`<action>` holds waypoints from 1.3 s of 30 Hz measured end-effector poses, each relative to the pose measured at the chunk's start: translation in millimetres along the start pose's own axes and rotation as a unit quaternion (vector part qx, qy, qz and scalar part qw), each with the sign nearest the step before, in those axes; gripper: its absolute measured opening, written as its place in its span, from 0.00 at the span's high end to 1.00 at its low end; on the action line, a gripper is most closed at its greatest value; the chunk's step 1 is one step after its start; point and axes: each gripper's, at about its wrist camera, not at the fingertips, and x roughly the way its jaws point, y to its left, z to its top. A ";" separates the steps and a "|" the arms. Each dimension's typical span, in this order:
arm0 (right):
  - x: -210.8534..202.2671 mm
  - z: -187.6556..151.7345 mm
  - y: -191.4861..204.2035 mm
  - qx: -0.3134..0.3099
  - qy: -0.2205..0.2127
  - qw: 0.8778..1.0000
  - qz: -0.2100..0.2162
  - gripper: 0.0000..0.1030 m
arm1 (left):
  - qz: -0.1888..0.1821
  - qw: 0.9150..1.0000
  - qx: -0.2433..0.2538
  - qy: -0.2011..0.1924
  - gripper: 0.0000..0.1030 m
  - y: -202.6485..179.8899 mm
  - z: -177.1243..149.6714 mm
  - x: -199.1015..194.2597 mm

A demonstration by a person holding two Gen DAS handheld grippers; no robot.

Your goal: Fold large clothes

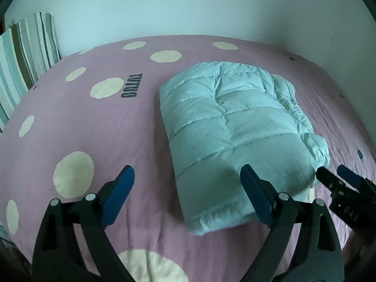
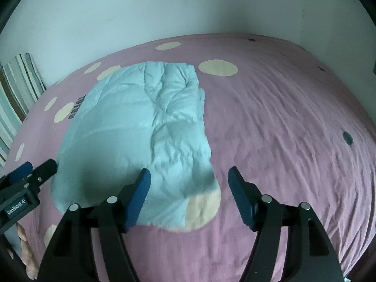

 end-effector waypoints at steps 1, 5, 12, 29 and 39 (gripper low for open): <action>-3.8 -2.9 0.2 -0.001 0.000 1.000 0.001 0.34 | 0.000 1.000 0.000 -0.002 0.11 0.3 -1.4 -4.0; -22.2 -7.9 -0.1 -0.006 -0.013 1.000 0.004 0.34 | -0.001 1.000 0.000 -0.014 0.11 -0.7 -6.0 -27.2; -59.7 -9.7 0.8 -0.009 -0.049 0.999 0.007 0.27 | 0.002 0.999 -0.003 -0.043 0.11 0.2 -8.8 -61.1; -94.0 -12.1 7.6 -0.017 -0.081 0.997 0.006 0.27 | -0.005 0.997 -0.006 -0.070 0.11 -3.0 -10.7 -91.7; -98.3 -14.7 15.2 -0.022 -0.085 0.996 0.004 0.27 | -0.008 0.998 -0.007 -0.070 0.11 -1.3 -11.5 -92.6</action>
